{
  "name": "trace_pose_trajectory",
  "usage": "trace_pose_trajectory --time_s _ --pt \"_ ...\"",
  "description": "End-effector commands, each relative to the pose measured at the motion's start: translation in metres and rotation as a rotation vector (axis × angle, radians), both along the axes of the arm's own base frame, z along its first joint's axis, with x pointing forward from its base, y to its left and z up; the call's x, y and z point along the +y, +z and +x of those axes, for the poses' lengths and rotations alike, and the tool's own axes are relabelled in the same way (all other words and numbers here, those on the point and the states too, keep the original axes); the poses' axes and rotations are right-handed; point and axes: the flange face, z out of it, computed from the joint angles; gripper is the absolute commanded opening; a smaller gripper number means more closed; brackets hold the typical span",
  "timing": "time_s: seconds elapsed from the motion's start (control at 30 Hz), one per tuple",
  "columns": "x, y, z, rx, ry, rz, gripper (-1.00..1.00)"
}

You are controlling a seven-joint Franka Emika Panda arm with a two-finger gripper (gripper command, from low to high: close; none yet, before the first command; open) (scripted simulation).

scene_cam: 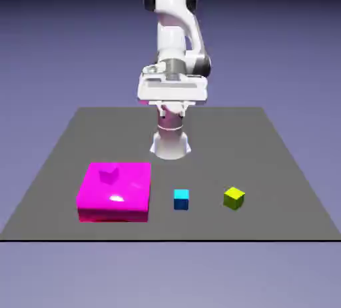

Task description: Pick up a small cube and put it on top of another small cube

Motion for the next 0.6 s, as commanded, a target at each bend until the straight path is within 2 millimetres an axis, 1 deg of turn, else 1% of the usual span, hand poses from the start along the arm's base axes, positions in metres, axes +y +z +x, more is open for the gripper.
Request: trace_pose_trajectory --time_s 0.0,0.13,0.27,0.43,0.57 --pt "-0.003 -0.013 0.004 0.041 -0.059 0.038 0.0" --pt "-0.016 -0.066 0.013 0.203 -0.305 0.196 0.0" --pt "-0.026 -0.121 0.014 0.361 -0.565 0.362 0.0" --pt "-0.032 -0.186 0.006 0.557 -0.904 0.579 0.0" --pt "-0.028 -0.231 -0.007 0.72 -1.179 0.758 0.0"
